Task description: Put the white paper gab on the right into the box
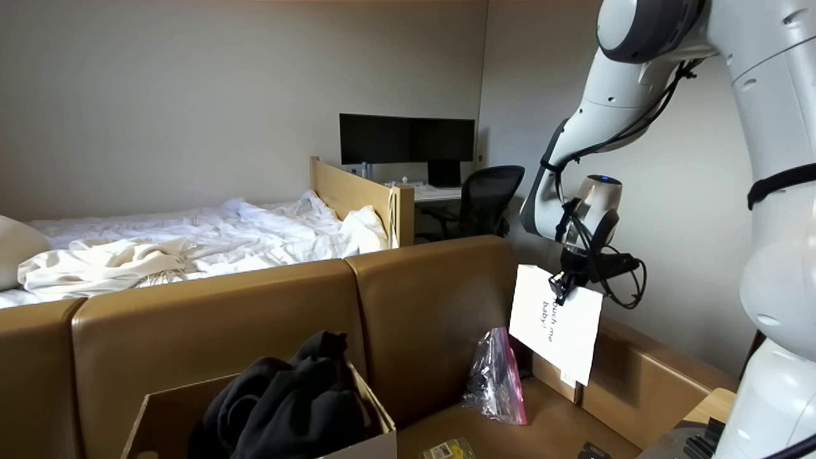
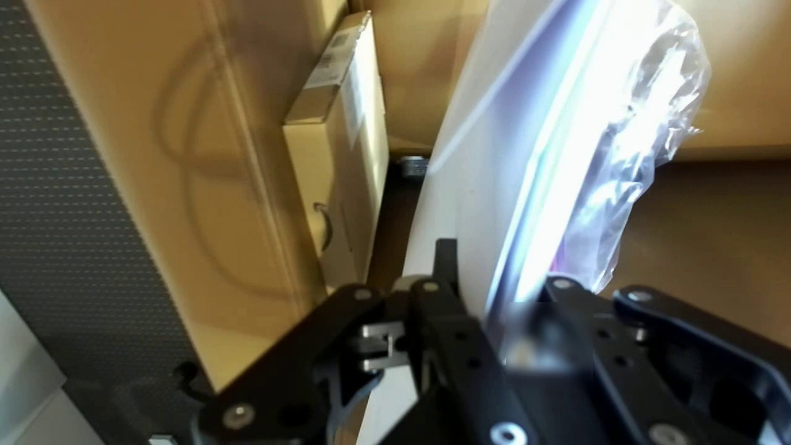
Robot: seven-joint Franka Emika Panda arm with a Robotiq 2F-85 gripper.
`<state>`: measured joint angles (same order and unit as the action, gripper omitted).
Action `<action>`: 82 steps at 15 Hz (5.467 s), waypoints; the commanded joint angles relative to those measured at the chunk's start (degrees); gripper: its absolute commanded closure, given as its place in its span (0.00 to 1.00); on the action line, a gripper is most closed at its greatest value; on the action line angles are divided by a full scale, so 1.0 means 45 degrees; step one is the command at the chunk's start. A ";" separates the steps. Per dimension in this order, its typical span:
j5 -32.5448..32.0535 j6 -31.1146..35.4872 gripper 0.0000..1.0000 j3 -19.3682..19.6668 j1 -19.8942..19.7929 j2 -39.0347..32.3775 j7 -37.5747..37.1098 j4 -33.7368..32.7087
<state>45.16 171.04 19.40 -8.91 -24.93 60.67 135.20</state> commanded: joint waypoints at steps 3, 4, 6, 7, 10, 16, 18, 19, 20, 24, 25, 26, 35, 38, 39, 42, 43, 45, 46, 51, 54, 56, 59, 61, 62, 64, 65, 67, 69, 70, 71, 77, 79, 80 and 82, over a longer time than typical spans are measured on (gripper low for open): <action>-0.4680 -0.0850 0.87 0.5366 0.4532 0.2304 -0.3415 0.1016; -0.5641 -0.1122 0.87 0.6335 0.5459 0.2403 -0.4058 0.0818; -0.7340 -0.1730 0.87 0.7985 0.7154 0.2710 -0.5165 0.0339; -0.8067 -0.2197 0.87 0.8644 0.7896 0.2900 -0.5601 0.0007; -0.9696 -0.3399 0.88 0.9566 0.9750 0.4120 -0.6044 -0.0632; -1.2892 -0.6929 0.88 0.6820 1.0248 0.7010 -0.6596 -0.1626; -1.3246 -0.7993 0.88 0.5209 0.9942 0.8013 -0.6366 -0.1403; -1.3241 -0.8357 0.88 0.4205 0.9493 0.8484 -0.6230 -0.1150; -1.2797 -0.8756 0.88 0.3155 0.9083 0.8900 -0.5861 -0.0998; -1.0187 -0.9592 0.88 -0.0442 0.7229 0.9928 -0.4128 -0.0432; -0.9524 -0.9731 0.88 -0.0935 0.7040 1.0174 -0.3570 -0.0244; -0.8768 -0.9950 0.88 -0.1326 0.6973 1.0199 -0.2956 -0.0243; -0.1132 -0.6221 0.89 -0.1712 0.8131 0.9075 0.0485 0.1092; 0.2019 -0.4188 0.88 -0.1400 0.9568 0.7704 0.2134 0.0890; 0.2940 -0.3861 0.89 -0.1473 0.9823 0.7250 0.2707 0.0774; 0.5283 -0.3648 0.88 -0.2171 0.9926 0.5858 0.4560 0.0658; 0.5797 -0.3548 0.89 -0.2255 1.0065 0.5341 0.5088 0.0554; 0.7208 -0.2783 0.89 -0.2503 1.0334 0.4439 0.7001 0.0548; 0.8048 -0.2491 0.88 -0.2616 1.0377 0.3909 0.7958 0.0381; 1.2437 -0.2492 0.90 -0.3096 0.9840 0.2819 1.1859 -0.0875; 1.4512 -0.2961 0.89 -0.2832 1.0205 0.2116 1.4066 -0.0829; 1.5381 -0.3330 0.89 -0.2765 1.0296 0.1636 1.5403 -0.0718; 1.6280 -0.3976 0.89 -0.2654 1.0451 0.1071 1.7309 -0.0452; 1.6761 -0.4527 0.89 -0.2668 1.0495 0.0743 1.8590 -0.0141; 1.6938 -0.4834 0.89 -0.2804 1.0420 0.0586 1.9162 0.0075; 1.6943 -0.5018 0.89 -0.3976 0.9333 0.0421 2.0133 0.0347; 1.7073 -0.5199 0.89 -0.4215 0.9128 0.0372 2.0754 0.0507; 1.7002 -0.5379 0.90 -0.4643 0.8761 0.0206 2.1355 0.0708; 1.5928 -0.5637 0.53 -0.3000 1.0385 0.0404 1.9744 0.0471; 1.5941 -0.5643 0.53 -0.2563 1.0756 0.0364 1.9686 0.0308; 1.5989 -0.5639 0.47 -0.2205 1.1088 0.0355 1.9681 0.0243; 1.6332 -0.5621 0.09 0.0167 1.3468 0.0792 1.9669 -0.0484; 1.6541 -0.5518 0.01 0.1088 1.4337 0.1101 1.9635 -0.0869; 1.6552 -0.5422 0.00 0.1438 1.4669 0.1234 1.9605 -0.0975; 1.7264 -0.5130 0.00 0.1913 1.4980 0.1864 2.0530 -0.0831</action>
<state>117.20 146.29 24.29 55.39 -20.98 148.50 129.85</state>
